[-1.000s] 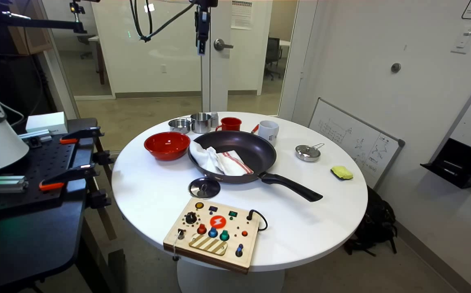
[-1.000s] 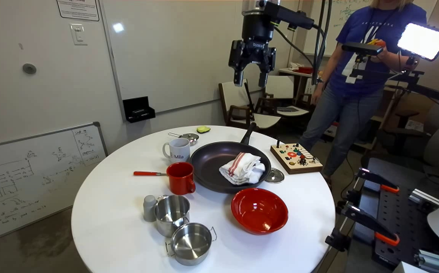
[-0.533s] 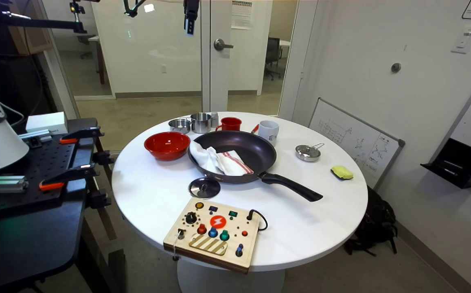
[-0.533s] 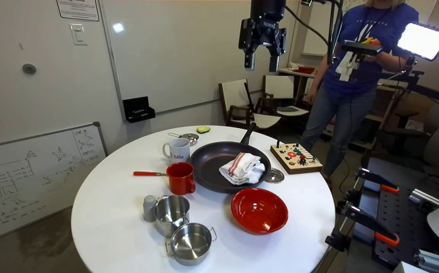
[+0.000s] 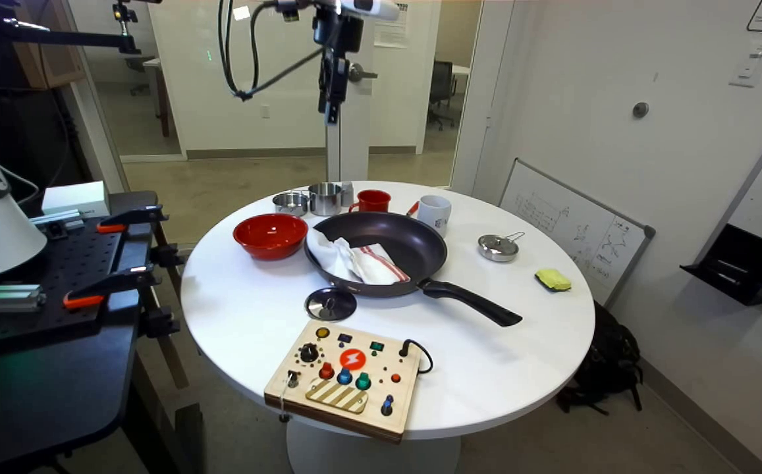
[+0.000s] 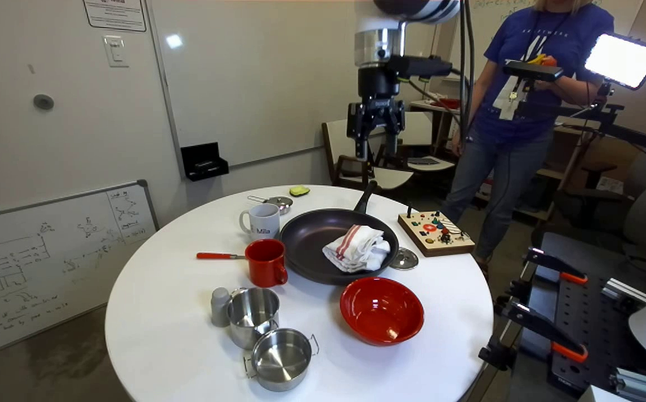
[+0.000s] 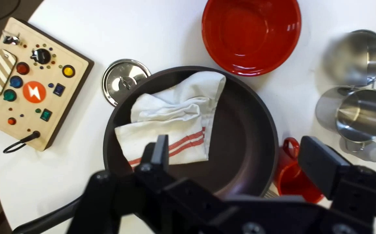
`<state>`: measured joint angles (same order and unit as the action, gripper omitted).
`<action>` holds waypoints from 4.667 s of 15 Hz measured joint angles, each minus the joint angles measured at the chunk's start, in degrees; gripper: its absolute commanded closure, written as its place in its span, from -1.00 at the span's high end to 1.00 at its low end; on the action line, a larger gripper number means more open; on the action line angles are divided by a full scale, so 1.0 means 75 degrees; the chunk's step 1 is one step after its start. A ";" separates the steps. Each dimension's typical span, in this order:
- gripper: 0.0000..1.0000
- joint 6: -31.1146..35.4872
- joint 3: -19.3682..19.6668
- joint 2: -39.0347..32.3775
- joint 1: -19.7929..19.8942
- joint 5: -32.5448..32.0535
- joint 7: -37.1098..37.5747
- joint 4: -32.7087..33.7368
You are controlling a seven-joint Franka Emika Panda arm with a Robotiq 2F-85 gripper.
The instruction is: Use the towel to wipe the pan
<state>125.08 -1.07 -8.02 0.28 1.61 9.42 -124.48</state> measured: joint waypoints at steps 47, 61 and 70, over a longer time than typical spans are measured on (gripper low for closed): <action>-0.44 -0.0108 0.0340 -0.6629 0.0449 -0.0926 -0.2867 0.4902; -0.95 0.1911 0.0321 -0.6711 0.0316 -0.2269 -0.4260 0.4896; -0.95 0.2376 -0.0669 -0.6706 0.0542 -0.2450 -0.7087 0.4832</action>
<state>142.90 -6.09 -58.32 4.34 -16.76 -43.74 -88.24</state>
